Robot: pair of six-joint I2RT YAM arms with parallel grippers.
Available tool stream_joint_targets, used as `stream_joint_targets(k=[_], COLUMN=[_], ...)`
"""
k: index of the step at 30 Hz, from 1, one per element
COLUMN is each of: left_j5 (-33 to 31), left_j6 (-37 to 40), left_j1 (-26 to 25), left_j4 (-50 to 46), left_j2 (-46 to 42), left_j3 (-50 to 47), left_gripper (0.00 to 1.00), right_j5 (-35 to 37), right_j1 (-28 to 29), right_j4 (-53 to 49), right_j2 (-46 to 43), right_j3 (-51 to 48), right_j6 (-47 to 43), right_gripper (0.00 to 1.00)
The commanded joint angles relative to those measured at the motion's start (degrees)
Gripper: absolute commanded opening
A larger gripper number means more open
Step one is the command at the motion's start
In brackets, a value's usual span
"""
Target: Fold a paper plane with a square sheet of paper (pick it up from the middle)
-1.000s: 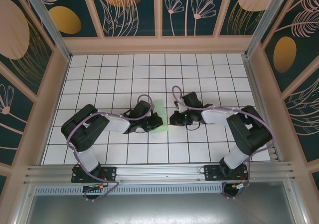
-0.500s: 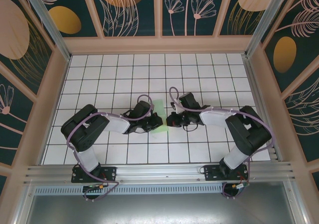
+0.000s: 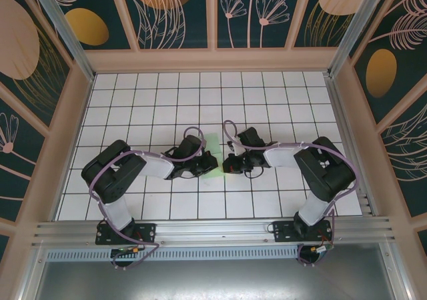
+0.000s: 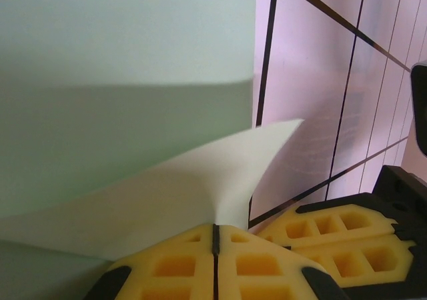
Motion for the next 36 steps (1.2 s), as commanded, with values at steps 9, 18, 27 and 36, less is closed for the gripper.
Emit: stream_joint_targets(k=[9, 18, 27, 36], left_j5=[-9.7, -7.5, -4.2, -8.8], left_j6=[0.8, 4.4, 3.9, 4.8], left_j1=[5.2, 5.4, -0.7, -0.7], left_j4=[-8.1, -4.4, -0.6, -7.3], left_j2=[-6.2, -13.0, -6.6, -2.0], left_j3=[-2.7, -2.7, 1.0, 2.9], left_gripper=[0.09, 0.1, 0.1, 0.1], right_j5=[8.6, 9.0, 9.1, 9.5], right_j1=[0.7, 1.3, 1.3, 1.3], right_j4=[-8.5, -8.4, -8.2, -8.5], right_j2=[3.3, 3.4, 3.5, 3.9], right_j3=[0.0, 0.5, 0.7, 0.3], right_j6=[-3.4, -3.1, -2.9, -2.9], right_gripper=[0.0, 0.0, 0.0, 0.0])
